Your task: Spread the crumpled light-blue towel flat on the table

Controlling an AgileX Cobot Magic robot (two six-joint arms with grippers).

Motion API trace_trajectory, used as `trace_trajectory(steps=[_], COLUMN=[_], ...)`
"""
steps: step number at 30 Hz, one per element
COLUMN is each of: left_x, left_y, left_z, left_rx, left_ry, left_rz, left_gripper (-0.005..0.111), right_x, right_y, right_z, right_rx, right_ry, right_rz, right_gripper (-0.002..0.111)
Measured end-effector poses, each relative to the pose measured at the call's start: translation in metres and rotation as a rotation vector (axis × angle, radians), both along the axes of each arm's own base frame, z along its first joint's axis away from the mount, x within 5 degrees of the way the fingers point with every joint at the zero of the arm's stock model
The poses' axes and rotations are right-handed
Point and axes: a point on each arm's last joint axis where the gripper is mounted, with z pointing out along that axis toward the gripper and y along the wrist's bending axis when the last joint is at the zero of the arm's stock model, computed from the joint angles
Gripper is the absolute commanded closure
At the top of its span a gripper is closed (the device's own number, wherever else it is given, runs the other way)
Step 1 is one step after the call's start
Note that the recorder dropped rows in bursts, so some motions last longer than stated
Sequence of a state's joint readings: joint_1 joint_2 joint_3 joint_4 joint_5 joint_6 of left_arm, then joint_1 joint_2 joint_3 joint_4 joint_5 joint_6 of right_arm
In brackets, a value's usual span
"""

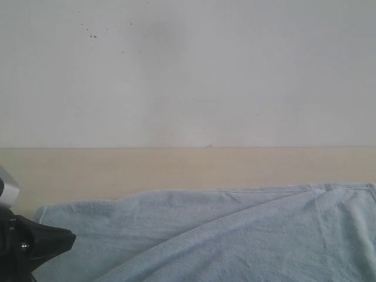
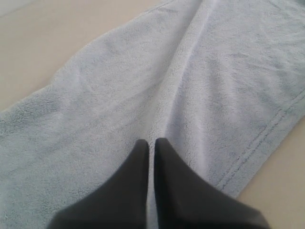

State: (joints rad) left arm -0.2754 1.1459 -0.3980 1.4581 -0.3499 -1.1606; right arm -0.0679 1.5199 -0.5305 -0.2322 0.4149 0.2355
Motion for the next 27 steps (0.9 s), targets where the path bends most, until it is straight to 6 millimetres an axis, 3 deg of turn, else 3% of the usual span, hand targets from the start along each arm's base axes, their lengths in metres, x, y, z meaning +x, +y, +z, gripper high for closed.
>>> trace_trajectory(steps=[2, 6, 9, 12, 16, 27], left_x=[0.000, 0.000, 0.000, 0.000, -0.001, -0.001], left_y=[0.000, 0.000, 0.000, -0.002, -0.003, -0.002], left_z=[0.000, 0.000, 0.000, 0.001, 0.002, 0.002], left_rx=[0.000, 0.000, -0.009, -0.031, -0.040, -0.050], left_ry=[0.000, 0.000, 0.002, 0.006, 0.007, 0.016], left_rz=[0.000, 0.000, 0.002, -0.004, -0.011, 0.003], left_gripper=[0.103, 0.103, 0.103, 0.103, 0.103, 0.103], right_x=[0.005, 0.018, 0.015, 0.013, 0.013, 0.013], right_y=[0.001, 0.005, 0.012, 0.022, 0.029, 0.029], right_z=[0.007, 0.041, 0.058, 0.061, 0.061, 0.061], right_rx=[0.022, 0.114, 0.211, 0.254, 0.210, 0.193], right_ry=[-0.032, -0.167, -0.226, -0.222, -0.214, -0.219], right_rz=[-0.032, -0.138, -0.218, -0.214, -0.063, -0.020], right_gripper=[0.108, 0.108, 0.108, 0.108, 0.108, 0.108])
